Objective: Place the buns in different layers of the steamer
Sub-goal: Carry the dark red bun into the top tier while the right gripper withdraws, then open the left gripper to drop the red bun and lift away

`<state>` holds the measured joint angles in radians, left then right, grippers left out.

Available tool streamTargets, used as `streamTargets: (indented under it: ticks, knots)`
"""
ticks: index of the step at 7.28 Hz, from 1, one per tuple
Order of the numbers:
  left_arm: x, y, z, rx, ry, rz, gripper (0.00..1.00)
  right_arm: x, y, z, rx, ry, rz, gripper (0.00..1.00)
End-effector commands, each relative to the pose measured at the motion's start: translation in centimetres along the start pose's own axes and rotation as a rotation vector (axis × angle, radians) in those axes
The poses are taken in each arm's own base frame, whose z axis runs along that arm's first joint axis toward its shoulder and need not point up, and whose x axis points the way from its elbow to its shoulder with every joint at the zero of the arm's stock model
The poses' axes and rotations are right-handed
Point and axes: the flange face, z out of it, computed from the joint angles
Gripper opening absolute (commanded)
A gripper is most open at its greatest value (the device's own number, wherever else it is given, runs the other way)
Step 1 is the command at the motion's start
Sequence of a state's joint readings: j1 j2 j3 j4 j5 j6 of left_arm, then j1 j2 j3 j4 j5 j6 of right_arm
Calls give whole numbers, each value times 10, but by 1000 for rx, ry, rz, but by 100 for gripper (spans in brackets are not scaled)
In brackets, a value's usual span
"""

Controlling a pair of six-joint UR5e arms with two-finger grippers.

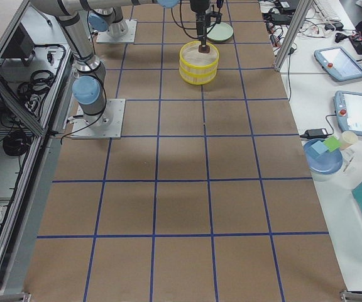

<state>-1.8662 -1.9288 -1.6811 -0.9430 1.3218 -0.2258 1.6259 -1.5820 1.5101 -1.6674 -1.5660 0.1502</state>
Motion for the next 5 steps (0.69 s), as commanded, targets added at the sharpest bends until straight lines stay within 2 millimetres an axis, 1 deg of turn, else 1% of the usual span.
streamTargets:
  ticks: [1, 2, 3, 4, 5]
  knots:
    - [-12, 1, -18, -51, -26, -18, 100, 1, 7, -2, -16, 5, -70, 100]
    - [-28, -7, -34, -42, -37, -35, 100, 1, 9, -1, -30, 6, -70, 100]
    - [-34, -10, -49, -29, -37, -45, 100, 1, 9, -1, -30, 10, -67, 100]
    - [-34, -11, -57, -22, -38, -45, 100, 1, 9, 1, -32, 10, -54, 100]
    - [-50, -17, -75, -15, -69, -44, 100, 1, 7, 6, -43, 12, -52, 100]
